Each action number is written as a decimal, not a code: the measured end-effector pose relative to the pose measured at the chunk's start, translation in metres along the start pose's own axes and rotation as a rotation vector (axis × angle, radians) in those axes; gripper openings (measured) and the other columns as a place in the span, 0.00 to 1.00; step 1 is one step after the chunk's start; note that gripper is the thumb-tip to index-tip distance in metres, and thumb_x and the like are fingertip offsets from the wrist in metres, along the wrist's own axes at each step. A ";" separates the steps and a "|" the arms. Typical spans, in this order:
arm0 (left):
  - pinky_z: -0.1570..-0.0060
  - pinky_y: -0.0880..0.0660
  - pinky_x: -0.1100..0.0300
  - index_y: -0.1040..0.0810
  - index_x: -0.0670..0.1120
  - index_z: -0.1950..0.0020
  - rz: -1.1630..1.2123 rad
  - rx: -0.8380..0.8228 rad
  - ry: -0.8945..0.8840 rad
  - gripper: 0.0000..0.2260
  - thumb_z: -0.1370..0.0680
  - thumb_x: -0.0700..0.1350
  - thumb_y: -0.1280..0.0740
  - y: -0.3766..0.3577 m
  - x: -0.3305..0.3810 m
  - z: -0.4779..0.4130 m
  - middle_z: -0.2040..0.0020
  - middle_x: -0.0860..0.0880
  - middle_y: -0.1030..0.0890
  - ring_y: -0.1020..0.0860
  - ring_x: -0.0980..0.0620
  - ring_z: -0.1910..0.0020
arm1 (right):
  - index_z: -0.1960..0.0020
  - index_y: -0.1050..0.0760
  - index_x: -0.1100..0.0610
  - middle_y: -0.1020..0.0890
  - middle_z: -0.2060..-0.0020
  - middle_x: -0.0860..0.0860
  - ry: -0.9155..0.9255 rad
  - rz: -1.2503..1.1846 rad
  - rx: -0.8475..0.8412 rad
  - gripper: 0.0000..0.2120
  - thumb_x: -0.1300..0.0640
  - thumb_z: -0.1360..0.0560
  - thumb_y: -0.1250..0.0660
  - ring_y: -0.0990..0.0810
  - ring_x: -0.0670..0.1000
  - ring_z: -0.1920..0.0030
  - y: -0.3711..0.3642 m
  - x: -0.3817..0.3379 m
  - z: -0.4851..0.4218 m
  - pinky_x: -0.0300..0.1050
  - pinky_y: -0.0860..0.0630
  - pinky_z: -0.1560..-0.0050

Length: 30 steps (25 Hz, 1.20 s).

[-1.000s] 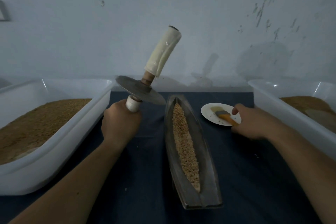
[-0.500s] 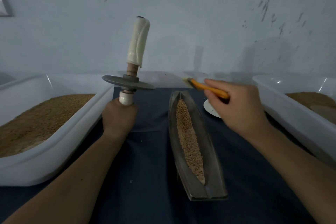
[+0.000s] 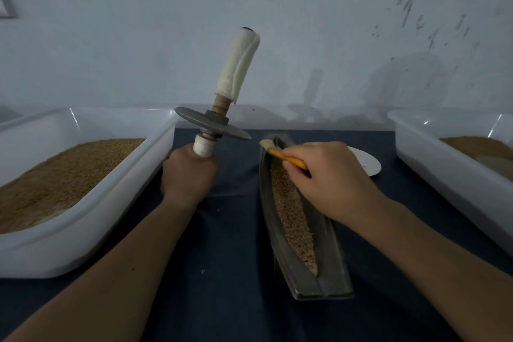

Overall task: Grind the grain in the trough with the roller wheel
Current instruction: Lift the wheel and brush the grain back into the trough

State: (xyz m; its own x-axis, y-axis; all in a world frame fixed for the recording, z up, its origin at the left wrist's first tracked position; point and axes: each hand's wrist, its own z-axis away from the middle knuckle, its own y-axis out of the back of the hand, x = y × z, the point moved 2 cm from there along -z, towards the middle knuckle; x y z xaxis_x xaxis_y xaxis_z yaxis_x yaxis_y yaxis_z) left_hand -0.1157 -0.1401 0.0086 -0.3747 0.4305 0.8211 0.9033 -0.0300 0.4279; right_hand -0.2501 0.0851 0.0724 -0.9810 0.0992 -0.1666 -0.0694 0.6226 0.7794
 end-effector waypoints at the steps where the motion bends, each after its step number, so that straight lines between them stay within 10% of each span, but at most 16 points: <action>1: 0.62 0.24 0.54 0.21 0.51 0.57 0.000 -0.002 0.002 0.06 0.30 0.51 0.30 0.000 0.000 0.000 0.61 0.52 0.19 0.21 0.50 0.62 | 0.45 0.16 0.49 0.20 0.61 0.42 0.004 0.012 -0.033 0.10 0.51 0.17 0.36 0.26 0.40 0.64 0.002 -0.002 0.000 0.30 0.38 0.64; 6: 0.61 0.23 0.54 0.21 0.52 0.55 0.002 -0.012 0.008 0.06 0.30 0.51 0.30 -0.001 -0.001 -0.001 0.60 0.52 0.19 0.21 0.51 0.61 | 0.61 0.20 0.53 0.24 0.73 0.46 0.029 -0.002 0.021 0.14 0.51 0.20 0.36 0.24 0.47 0.71 0.020 -0.006 0.003 0.39 0.30 0.70; 11: 0.62 0.24 0.55 0.21 0.51 0.55 0.026 -0.017 0.017 0.08 0.31 0.52 0.29 -0.001 -0.001 -0.003 0.60 0.52 0.19 0.20 0.51 0.61 | 0.56 0.16 0.55 0.22 0.71 0.45 0.057 -0.048 0.247 0.10 0.55 0.20 0.33 0.25 0.43 0.71 0.024 -0.001 0.001 0.36 0.32 0.67; 17: 0.64 0.26 0.56 0.22 0.52 0.58 0.007 -0.036 0.001 0.05 0.31 0.50 0.29 -0.001 0.001 -0.001 0.62 0.52 0.19 0.21 0.51 0.62 | 0.48 0.17 0.55 0.18 0.64 0.48 -0.038 0.072 0.049 0.12 0.51 0.16 0.37 0.21 0.47 0.65 0.002 0.002 -0.017 0.48 0.22 0.59; 23: 0.65 0.29 0.58 0.21 0.52 0.56 -0.050 -0.061 -0.027 0.06 0.30 0.51 0.30 -0.001 0.003 0.002 0.62 0.53 0.20 0.22 0.53 0.62 | 0.57 0.21 0.44 0.23 0.70 0.42 0.065 0.105 -0.200 0.13 0.43 0.18 0.39 0.22 0.42 0.67 0.034 -0.025 0.015 0.33 0.31 0.69; 30: 0.66 0.30 0.58 0.24 0.54 0.62 -0.073 -0.082 -0.042 0.06 0.33 0.55 0.32 0.001 0.007 0.006 0.64 0.55 0.21 0.22 0.53 0.64 | 0.53 0.16 0.50 0.18 0.67 0.44 0.010 0.062 -0.026 0.11 0.49 0.20 0.35 0.20 0.42 0.66 0.054 -0.016 -0.013 0.42 0.21 0.61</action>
State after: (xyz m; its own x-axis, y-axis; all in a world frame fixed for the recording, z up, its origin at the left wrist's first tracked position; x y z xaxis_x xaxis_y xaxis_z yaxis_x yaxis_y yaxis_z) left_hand -0.1162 -0.1320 0.0123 -0.4282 0.4720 0.7706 0.8533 -0.0698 0.5168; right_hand -0.2406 0.1073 0.1252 -0.9853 0.1295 -0.1115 -0.0126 0.5953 0.8034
